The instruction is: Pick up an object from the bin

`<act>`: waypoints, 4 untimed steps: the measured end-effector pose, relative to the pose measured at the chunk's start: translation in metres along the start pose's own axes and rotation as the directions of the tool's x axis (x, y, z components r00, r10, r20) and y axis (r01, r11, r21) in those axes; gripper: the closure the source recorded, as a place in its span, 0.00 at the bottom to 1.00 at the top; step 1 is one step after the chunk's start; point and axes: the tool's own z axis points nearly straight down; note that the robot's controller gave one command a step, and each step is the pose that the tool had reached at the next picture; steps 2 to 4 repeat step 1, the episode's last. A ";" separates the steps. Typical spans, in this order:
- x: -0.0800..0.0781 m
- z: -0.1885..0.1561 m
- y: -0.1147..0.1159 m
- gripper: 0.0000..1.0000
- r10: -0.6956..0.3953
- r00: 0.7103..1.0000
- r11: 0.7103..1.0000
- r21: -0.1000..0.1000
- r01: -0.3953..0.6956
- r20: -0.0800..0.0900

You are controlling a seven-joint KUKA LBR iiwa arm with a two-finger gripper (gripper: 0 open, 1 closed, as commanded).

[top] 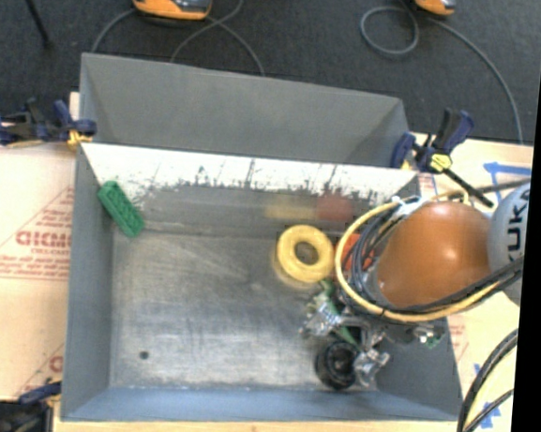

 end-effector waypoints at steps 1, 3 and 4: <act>0.056 0.034 -0.047 1.00 0.066 0.998 0.998 -0.008 -0.066 0.015; 0.056 0.034 -0.047 1.00 0.066 0.998 0.998 -0.008 -0.066 0.015; 0.056 0.034 -0.047 1.00 0.066 0.998 0.998 -0.008 -0.066 0.015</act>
Offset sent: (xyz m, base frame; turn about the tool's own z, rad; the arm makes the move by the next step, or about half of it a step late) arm 0.0000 0.0000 0.0000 0.0000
